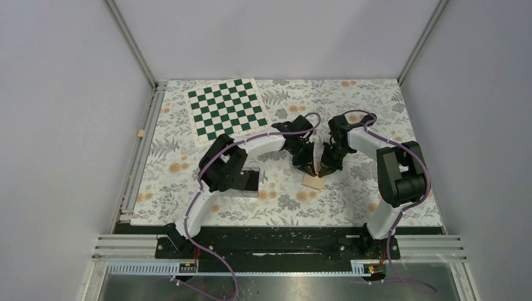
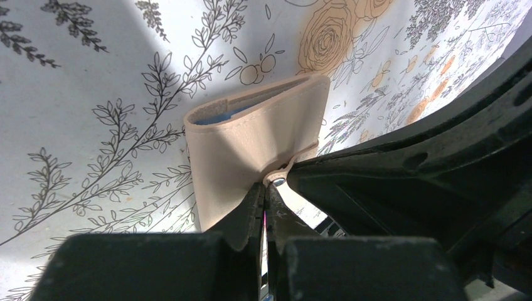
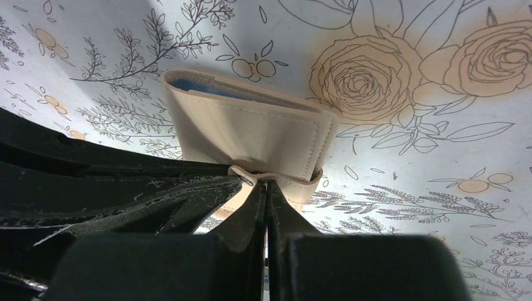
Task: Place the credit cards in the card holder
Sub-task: Close the card holder at the center of the board.
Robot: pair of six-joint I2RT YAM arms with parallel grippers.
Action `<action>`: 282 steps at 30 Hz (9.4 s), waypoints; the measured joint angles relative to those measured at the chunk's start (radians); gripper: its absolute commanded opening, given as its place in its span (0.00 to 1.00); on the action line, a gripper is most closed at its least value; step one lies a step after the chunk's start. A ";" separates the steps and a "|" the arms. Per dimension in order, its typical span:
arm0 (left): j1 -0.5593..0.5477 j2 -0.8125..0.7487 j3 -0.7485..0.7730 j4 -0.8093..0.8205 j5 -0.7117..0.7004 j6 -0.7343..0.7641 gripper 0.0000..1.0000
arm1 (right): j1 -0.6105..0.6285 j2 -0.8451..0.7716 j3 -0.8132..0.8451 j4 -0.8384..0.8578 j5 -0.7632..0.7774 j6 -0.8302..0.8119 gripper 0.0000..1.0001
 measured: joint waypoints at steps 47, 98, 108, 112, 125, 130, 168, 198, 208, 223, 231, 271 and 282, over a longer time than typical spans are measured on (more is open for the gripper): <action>0.002 -0.019 -0.053 0.081 0.030 0.012 0.00 | 0.068 0.016 0.051 -0.022 0.086 -0.021 0.00; -0.020 -0.057 -0.109 0.200 0.003 0.032 0.00 | -0.001 -0.064 -0.014 -0.006 0.041 -0.028 0.00; -0.020 -0.048 -0.085 0.166 0.002 0.040 0.00 | -0.002 -0.023 -0.011 -0.018 0.048 -0.023 0.00; -0.017 -0.032 -0.068 0.152 0.005 0.042 0.00 | -0.002 -0.014 0.000 -0.031 0.049 -0.018 0.00; -0.016 -0.024 -0.063 0.152 0.011 0.043 0.00 | -0.002 -0.080 -0.003 0.004 0.042 -0.023 0.00; -0.017 -0.024 -0.063 0.154 0.011 0.043 0.00 | -0.002 -0.084 -0.003 0.013 0.042 -0.025 0.00; -0.023 -0.024 -0.063 0.164 0.019 0.047 0.00 | 0.050 0.017 0.065 -0.066 0.198 0.013 0.00; -0.016 -0.034 -0.109 0.212 0.045 0.010 0.00 | -0.029 -0.311 -0.166 0.138 0.021 0.046 0.00; -0.015 -0.036 -0.112 0.213 0.044 -0.006 0.00 | -0.030 -0.258 -0.170 0.151 0.014 0.082 0.00; -0.015 -0.064 -0.122 0.247 0.056 -0.051 0.00 | -0.032 -0.309 -0.171 0.159 0.023 0.093 0.00; -0.015 -0.064 -0.122 0.234 0.052 -0.046 0.00 | -0.032 -0.275 -0.171 0.166 0.023 0.092 0.00; -0.007 -0.027 -0.076 0.165 0.011 0.018 0.00 | -0.034 -0.140 -0.158 0.177 0.019 0.061 0.00; -0.006 -0.023 -0.071 0.161 0.012 0.018 0.00 | -0.034 -0.111 -0.132 0.156 0.014 0.069 0.00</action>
